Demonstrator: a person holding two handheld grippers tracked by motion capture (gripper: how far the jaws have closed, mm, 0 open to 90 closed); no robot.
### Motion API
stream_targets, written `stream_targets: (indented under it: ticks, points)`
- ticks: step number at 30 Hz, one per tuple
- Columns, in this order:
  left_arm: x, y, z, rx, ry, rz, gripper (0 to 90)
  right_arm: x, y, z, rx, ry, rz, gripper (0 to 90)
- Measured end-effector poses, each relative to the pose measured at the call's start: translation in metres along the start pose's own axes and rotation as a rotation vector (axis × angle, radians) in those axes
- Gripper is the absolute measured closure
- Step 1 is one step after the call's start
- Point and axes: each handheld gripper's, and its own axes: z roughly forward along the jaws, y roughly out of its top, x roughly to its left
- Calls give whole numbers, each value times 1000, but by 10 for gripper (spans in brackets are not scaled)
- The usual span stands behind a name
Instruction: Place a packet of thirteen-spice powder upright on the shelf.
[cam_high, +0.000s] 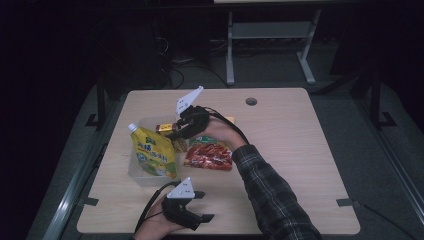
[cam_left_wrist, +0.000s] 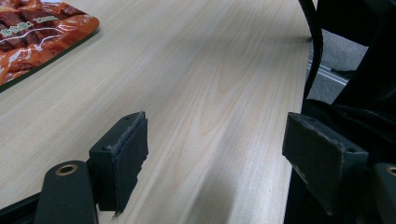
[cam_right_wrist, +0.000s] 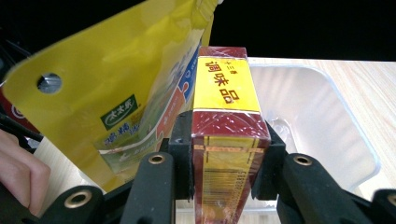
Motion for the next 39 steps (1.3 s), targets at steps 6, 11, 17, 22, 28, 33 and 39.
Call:
stream_targets:
  ticks: [6, 11, 17, 22, 28, 33, 39]
  points:
    - [0, 0, 0, 5, 0, 6, 218, 5, 2, 10, 14, -5, -14, 672]
    - [-2, 0, 2, 6, -3, 1, 219, 4, 6, 25, 6, -6, -9, 673]
    - [-2, 0, 2, 11, -11, 16, 220, 4, 11, 44, -10, -3, -11, 672]
    - [-3, 1, 3, 13, -12, 30, 220, 5, 7, 60, -2, -3, -15, 671]
    - [-1, 0, 1, 17, -8, 26, 220, 4, -7, 66, 6, 8, 30, 643]
    - [2, 0, -4, 4, 9, 17, 220, 5, -13, 59, -17, 6, 66, 538]
    - [5, 1, -9, -4, 23, 15, 219, 11, -18, 36, -17, -69, 84, 403]
